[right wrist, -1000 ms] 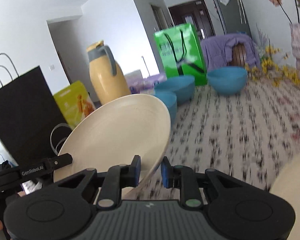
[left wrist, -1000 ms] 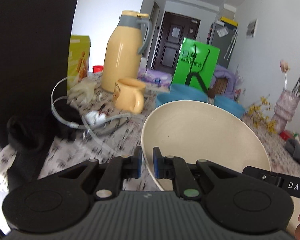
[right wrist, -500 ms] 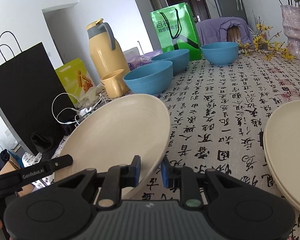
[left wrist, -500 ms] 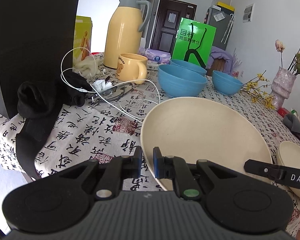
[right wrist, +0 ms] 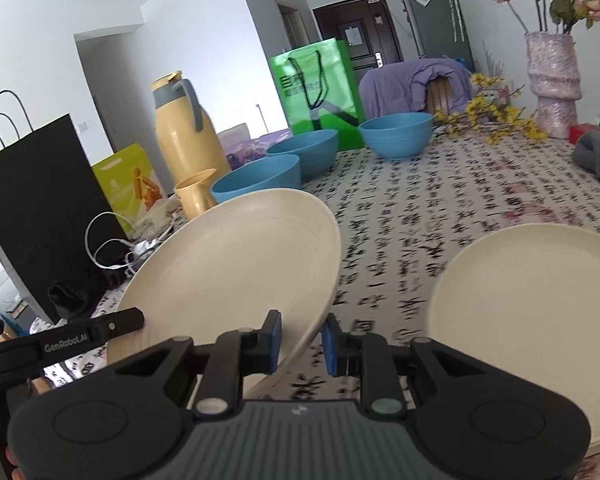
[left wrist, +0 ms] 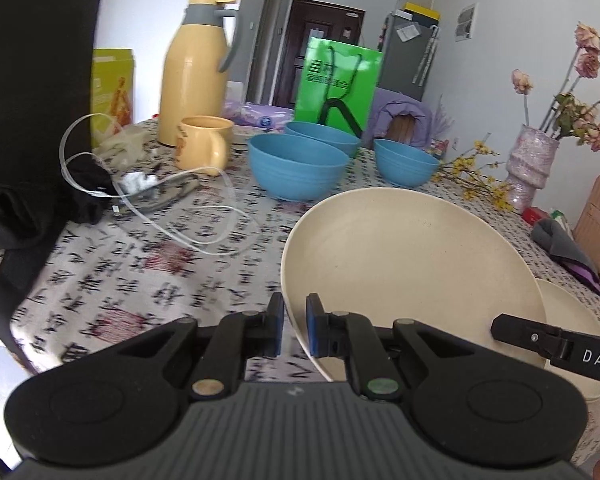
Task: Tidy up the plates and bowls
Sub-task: 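Carry the cream plate to the plate stack and lower it on top, then open both tools to release the plate onto the stack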
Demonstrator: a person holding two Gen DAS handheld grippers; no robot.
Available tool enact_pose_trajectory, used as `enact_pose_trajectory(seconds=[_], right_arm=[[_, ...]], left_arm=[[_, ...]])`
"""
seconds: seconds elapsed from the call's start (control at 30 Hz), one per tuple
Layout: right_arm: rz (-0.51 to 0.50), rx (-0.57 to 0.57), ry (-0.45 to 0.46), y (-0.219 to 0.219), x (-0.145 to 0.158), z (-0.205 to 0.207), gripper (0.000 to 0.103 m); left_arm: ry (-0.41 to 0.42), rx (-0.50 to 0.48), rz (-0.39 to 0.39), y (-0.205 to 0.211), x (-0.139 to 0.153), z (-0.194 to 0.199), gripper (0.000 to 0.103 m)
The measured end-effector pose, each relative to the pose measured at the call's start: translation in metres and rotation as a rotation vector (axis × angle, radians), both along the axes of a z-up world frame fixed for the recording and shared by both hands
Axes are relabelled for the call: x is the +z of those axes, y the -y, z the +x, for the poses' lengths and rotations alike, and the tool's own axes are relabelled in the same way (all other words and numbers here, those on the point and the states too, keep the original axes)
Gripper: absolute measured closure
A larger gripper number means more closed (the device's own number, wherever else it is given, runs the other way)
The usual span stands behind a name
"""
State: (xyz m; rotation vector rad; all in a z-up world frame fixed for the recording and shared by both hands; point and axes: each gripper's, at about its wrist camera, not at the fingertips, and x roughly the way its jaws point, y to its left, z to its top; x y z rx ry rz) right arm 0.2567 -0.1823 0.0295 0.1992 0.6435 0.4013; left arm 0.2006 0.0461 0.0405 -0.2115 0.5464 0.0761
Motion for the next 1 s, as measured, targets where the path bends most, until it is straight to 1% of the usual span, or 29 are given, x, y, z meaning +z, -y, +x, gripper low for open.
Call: enact_pose_trajectory(seconds=[0.1, 0.3, 0.53, 0.77, 0.87, 0.93, 1.0], right_arm=[[-0.009, -0.032, 0.009, 0.024, 0.002, -0.002, 0.082], [-0.005, -0.116, -0.011, 0.076, -0.006, -0.004, 0.082], [-0.028, -0.182, -0.008, 0.134, -0.009, -0.003, 0.081], [-0.045, -0.264, -0.012, 0.178, -0.021, -0.005, 0.079], [-0.081, -0.290, 0.004, 0.188, -0.023, -0.006, 0.076], [-0.103, -0.297, 0.022, 0.191, -0.025, -0.008, 0.076], [-0.126, -0.295, 0.036, 0.192, -0.025, -0.008, 0.076]], left_arm=[[-0.002, -0.042, -0.004, 0.021, -0.002, 0.006, 0.092], [-0.014, -0.115, 0.005, 0.069, -0.008, 0.020, 0.092], [-0.036, -0.208, 0.016, 0.120, -0.013, 0.036, 0.090], [-0.040, -0.295, 0.076, 0.166, -0.016, 0.044, 0.088], [-0.026, -0.324, 0.133, 0.187, -0.020, 0.042, 0.088], [-0.021, -0.323, 0.176, 0.196, -0.023, 0.042, 0.088], [-0.025, -0.326, 0.186, 0.200, -0.026, 0.042, 0.087]])
